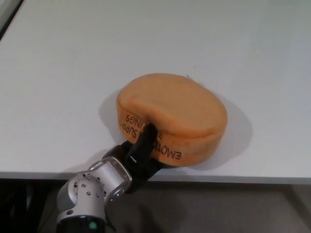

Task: A soft plate is kept in the center of the table close to the robot and the robot uses its left hand to pick up the plate, turns it upside down and places it back on the table

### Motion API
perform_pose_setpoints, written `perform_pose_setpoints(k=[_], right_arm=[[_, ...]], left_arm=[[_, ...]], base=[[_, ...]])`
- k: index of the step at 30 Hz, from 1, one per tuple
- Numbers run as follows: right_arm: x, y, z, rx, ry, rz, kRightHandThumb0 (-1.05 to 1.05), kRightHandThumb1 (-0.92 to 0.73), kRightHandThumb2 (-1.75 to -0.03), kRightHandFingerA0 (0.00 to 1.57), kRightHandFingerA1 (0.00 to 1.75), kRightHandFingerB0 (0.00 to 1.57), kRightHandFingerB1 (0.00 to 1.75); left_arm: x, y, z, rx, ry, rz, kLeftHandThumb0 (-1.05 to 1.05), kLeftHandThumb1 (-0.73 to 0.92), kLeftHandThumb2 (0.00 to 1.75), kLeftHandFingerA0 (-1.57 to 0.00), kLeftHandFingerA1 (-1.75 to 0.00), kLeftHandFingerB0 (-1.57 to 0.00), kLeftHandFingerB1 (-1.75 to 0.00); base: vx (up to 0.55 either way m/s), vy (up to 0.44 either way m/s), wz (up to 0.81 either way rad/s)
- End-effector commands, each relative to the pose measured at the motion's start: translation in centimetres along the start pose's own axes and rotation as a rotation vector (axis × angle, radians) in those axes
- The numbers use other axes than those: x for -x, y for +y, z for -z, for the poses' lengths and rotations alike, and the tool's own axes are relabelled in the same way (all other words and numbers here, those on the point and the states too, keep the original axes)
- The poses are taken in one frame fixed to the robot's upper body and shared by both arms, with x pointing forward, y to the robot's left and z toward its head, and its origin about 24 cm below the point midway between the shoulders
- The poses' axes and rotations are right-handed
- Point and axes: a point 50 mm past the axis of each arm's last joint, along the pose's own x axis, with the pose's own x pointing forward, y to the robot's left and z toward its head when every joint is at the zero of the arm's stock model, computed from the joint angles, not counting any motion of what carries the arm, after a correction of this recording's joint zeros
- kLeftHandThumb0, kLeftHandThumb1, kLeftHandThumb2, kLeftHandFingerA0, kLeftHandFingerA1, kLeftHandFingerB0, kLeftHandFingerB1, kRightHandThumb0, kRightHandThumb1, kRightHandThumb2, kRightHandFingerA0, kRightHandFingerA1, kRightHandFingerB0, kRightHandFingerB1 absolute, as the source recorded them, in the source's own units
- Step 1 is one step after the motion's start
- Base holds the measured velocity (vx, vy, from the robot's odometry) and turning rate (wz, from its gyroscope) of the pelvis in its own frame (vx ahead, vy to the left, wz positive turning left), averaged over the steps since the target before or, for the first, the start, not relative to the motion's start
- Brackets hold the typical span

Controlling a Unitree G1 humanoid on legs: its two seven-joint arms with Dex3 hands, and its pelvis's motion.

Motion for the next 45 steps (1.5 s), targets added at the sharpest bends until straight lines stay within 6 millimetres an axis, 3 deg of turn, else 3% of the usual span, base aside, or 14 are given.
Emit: perform_pose_setpoints(k=[1, 3, 6, 10, 12, 13, 14, 18, 25, 34, 35, 41, 44, 45], right_arm=[[0.2, -0.6, -0.1, 0.01, 0.005, 0.017, -0.79, -0.61, -0.91, 0.58, 0.54, 0.23, 0.43], [0.2, -0.6, -0.1, 0.007, 0.003, 0.015, -0.7, -0.67, -0.61, 0.64, 0.44, 0.3, 0.32], [0.1, -0.7, 0.0, 0.013, 0.012, 0.015, -0.7, -0.68, -0.62, 0.62, 0.41, 0.3, 0.31], [0.0, -0.6, -0.1, 0.006, 0.009, 0.016, -0.71, -0.56, -0.93, 0.54, 0.56, 0.22, 0.46], [0.1, -0.6, -0.1, -0.013, 0.01, 0.009, -0.7, -0.68, -0.62, 0.62, 0.43, 0.29, 0.32], [0.0, -0.6, -0.2, -0.018, 0.01, 0.007, -0.73, -0.56, -0.93, 0.52, 0.55, 0.2, 0.45], [0.0, -0.6, -0.2, -0.022, 0.011, 0.004, -0.73, -0.56, -0.93, 0.52, 0.55, 0.21, 0.45], [0.0, -0.6, -0.2, -0.056, 0.018, -0.008, -0.73, -0.69, -0.62, 0.59, 0.43, 0.28, 0.32], [0.0, -0.4, -0.4, -0.073, 0.02, -0.02, -0.76, -0.56, -0.93, 0.5, 0.55, 0.2, 0.44], [-0.1, -0.3, -0.4, -0.107, 0.027, -0.033, -0.73, -0.69, -0.62, 0.57, 0.44, 0.27, 0.31], [-0.1, -0.3, -0.5, -0.106, 0.027, -0.033, -0.75, -0.57, -0.94, 0.51, 0.56, 0.18, 0.44], [-0.2, -0.2, -0.5, -0.117, 0.027, -0.049, -0.74, -0.58, -0.95, 0.5, 0.56, 0.17, 0.44], [-0.2, -0.2, -0.5, -0.132, 0.027, -0.042, -0.73, -0.7, -0.62, 0.59, 0.46, 0.27, 0.32], [-0.2, -0.2, -0.5, -0.134, 0.028, -0.043, -0.75, -0.57, -0.94, 0.52, 0.57, 0.2, 0.45]], left_arm=[[-0.3, -0.5, 2.7, -0.022, 0.029, 0.062, -0.54, 0.7, 1.09, -0.95, -1.25, -0.51, -0.86], [-0.3, -0.3, 2.8, 0.002, 0.017, 0.085, -0.62, 0.85, 0.69, -0.5, -1.38, -0.4, -0.84], [-0.2, 0.0, 2.8, -0.025, -0.023, 0.088, -0.8, 0.86, 0.67, -0.26, -0.46, -0.07, -0.26], [0.1, -0.1, 2.0, -0.08, -0.023, 0.135, -1.05, 0.8, 1.17, 0.0, -0.14, 0.0, -0.11], [0.4, 0.0, 1.1, -0.155, -0.012, 0.177, -0.93, 0.91, 0.79, 0.0, 0.0, 0.0, 0.0], [0.4, 0.0, 0.8, -0.166, -0.012, 0.175, -0.99, 0.92, 0.75, 0.0, 0.0, 0.0, 0.0], [0.5, -0.1, 0.1, -0.188, -0.008, 0.177, -0.98, 0.76, 1.02, 0.0, -0.16, 0.0, 0.0], [1.1, 0.0, -2.0, -0.267, -0.009, 0.211, -1.05, 0.8, 0.89, 0.0, 0.0, 0.0, 0.0], [2.1, 0.4, -4.7, -0.336, 0.016, 0.229, -1.05, 0.81, 1.07, 0.0, -0.2, 0.0, 0.0], [3.8, 1.9, -6.2, -0.362, 0.014, 0.346, -1.04, 0.82, 1.11, 0.0, -0.1, 0.0, 0.0], [4.0, 2.1, -6.4, -0.377, 0.025, 0.362, -1.04, 0.82, 1.13, 0.0, -0.1, 0.0, 0.0], [5.7, 3.0, -8.0, -0.543, 0.032, 0.336, -1.01, 0.8, 1.15, 0.0, -0.12, 0.0, 0.0], [6.8, 3.1, -8.2, -0.651, -0.051, 0.313, -1.0, 0.77, 1.13, 0.0, -0.16, 0.0, 0.0], [7.2, 3.1, -8.0, -0.67, -0.083, 0.319, -1.05, 0.92, 0.74, 0.0, 0.0, 0.0, 0.0]], base=[[0.0, 0.0, 0.0], [0.0, 0.0, 0.0], [0.0, 0.0, 0.0], [0.0, 0.0, 0.0], [0.0, 0.0, 0.0], [0.0, 0.0, 0.0], [0.0, 0.0, 0.0], [0.0, 0.0, 0.0], [0.0, 0.0, 0.0], [0.0, 0.0, 0.0], [0.0, 0.0, 0.0], [0.0, 0.0, 0.0], [0.0, 0.0, 0.0], [0.0, 0.0, 0.0]])
